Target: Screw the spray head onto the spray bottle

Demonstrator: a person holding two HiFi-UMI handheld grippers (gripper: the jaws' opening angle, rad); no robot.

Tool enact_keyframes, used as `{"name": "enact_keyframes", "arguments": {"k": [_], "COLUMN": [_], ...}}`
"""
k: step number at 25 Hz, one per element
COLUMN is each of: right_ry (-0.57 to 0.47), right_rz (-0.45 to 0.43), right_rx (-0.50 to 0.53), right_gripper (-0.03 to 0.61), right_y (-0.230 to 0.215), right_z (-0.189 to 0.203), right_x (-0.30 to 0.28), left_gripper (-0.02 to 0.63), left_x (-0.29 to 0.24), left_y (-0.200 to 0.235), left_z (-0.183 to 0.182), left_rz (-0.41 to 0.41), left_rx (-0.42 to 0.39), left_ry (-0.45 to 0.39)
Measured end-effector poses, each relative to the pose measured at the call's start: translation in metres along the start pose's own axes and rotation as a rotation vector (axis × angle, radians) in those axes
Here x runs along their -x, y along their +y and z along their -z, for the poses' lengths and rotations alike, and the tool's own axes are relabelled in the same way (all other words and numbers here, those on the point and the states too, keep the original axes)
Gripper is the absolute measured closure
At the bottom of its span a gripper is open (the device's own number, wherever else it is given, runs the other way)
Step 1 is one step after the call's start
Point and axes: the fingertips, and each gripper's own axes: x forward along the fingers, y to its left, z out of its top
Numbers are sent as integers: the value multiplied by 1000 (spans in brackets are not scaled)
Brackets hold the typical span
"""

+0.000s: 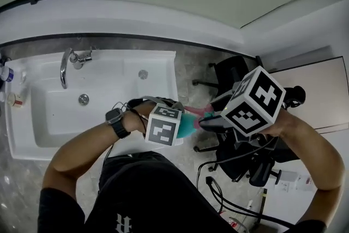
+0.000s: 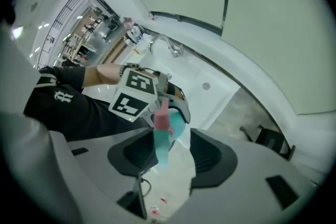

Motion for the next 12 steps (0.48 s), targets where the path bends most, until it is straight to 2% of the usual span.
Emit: {"name": "enact_keyframes", "arguments": {"k": [2, 3, 5, 6, 7, 8, 10, 12], "right_ry": [-92, -178, -441, -568, -649, -672, -602, -520], "right_rz": [1, -3, 1, 33, 88, 153, 245, 272], "right_rx": [60, 91, 163, 202, 250, 314, 450, 507], "right_gripper": [390, 390, 391, 391, 391, 391, 391, 391], "right_y": [2, 6, 18, 23, 26, 27, 27, 26], "right_z": [-6, -14, -34, -41, -43, -40, -29, -22], "right_x": [17, 31, 72, 92, 104, 105, 86, 67], "left_gripper": [203, 203, 202, 202, 202, 202, 202, 202], "left_x": [1, 3, 10, 15, 22, 28, 38, 39], "left_y": [-2, -3, -7, -9, -9, -8, -1, 7], "left_z": [-3, -4, -10, -15, -21, -26, -30, -27], "left_rz": [11, 15, 28, 33, 36, 35, 9, -53], "left_rx": [-5, -14, -32, -32, -23, -7, 31, 44], "left_ry": [-52, -75, -128, -163, -200, -233, -260, -221]}}
